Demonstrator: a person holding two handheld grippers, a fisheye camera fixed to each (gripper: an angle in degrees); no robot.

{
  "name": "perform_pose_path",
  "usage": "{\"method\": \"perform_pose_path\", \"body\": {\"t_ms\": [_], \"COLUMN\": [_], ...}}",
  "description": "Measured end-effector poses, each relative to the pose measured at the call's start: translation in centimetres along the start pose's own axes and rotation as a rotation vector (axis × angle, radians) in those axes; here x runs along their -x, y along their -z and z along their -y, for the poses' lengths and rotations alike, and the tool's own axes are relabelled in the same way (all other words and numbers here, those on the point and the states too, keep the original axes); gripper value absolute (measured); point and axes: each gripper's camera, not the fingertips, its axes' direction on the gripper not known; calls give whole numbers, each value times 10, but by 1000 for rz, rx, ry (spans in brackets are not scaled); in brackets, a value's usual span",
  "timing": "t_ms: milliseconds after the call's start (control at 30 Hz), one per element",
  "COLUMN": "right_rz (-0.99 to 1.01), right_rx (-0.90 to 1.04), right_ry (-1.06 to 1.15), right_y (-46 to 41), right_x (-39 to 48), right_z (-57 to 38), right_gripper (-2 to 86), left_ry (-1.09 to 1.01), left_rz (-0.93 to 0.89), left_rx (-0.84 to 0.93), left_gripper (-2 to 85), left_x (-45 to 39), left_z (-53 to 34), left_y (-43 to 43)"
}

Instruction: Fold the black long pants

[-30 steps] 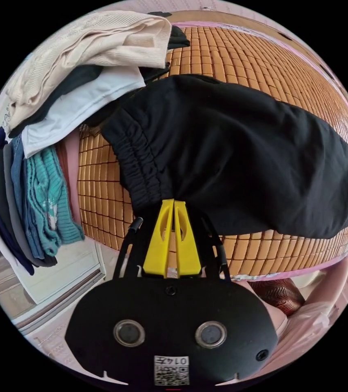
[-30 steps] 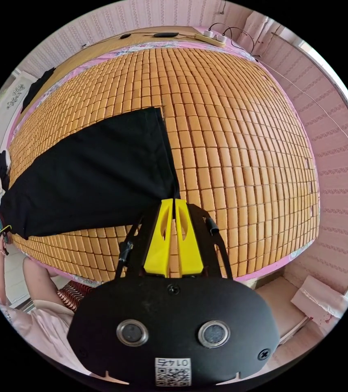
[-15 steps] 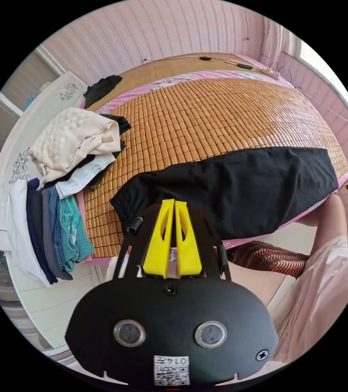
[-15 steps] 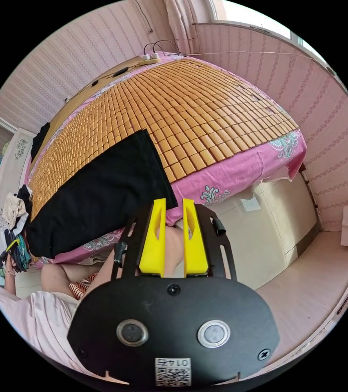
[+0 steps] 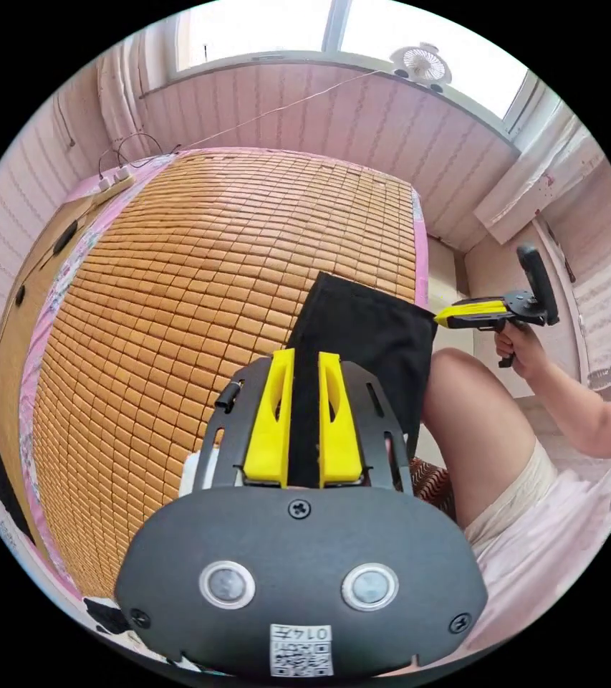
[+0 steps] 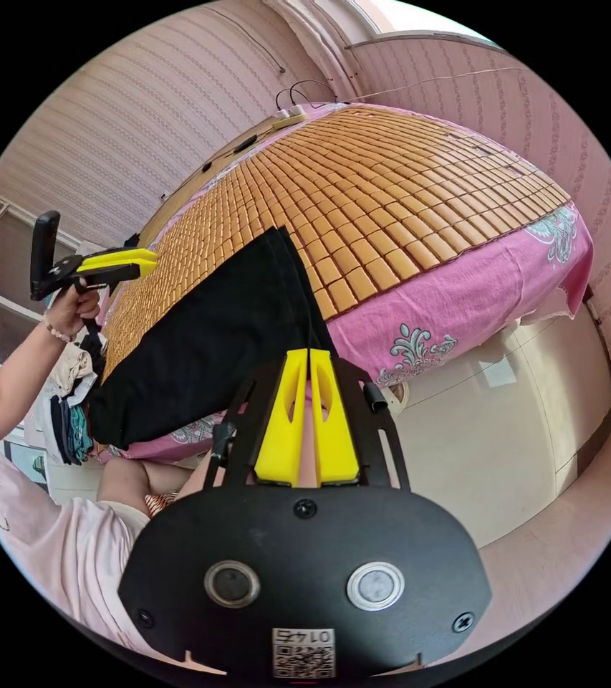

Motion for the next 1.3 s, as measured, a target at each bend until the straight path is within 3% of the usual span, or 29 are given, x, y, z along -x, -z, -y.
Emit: {"method": "perform_pose_path", "body": {"t_ms": [133,300,567,733,800,900,1000,1100,1167,1300], "right_rz": [-1,-17,-62,-100,-115,-123,-199,-279,-256,-112], "right_rx": [-19,3,10,2,57,57,31,28,27,61], "right_ry": [-35,-1,14,-19,-41,-45,-21,61,177,425], "right_y": [-4,-14,-18,-34,-51,-63,-58,-58,-64,-93], "right_x": [-4,0,15,26,29,41,63,95,137,228], "right_z": [-7,-9,-5,-1,3,4,-1,-11,-16,-12], "right_gripper": [2,0,0,1,1,2,1,0,0,-1], "left_ry": [-67,-79,-30,26,70,153,148,152,240,418], "left_rz": [-36,118,69,48,41,31,81,258,340,331], "left_rx": [105,235,44,52,171,101,-46,-114,-75,87], "left_gripper": [74,9,-8,-6,-4,1,3,1,-1,-1], "left_x": [-26,-45,-57,-59,-55,-46,-40,-39,-41,-66], "left_z": [86,119,110,109,105,86,36,-61,-165,-319], "left_y": [-53,-98,-43,-59,-83,-56,20,101,142,157]}}
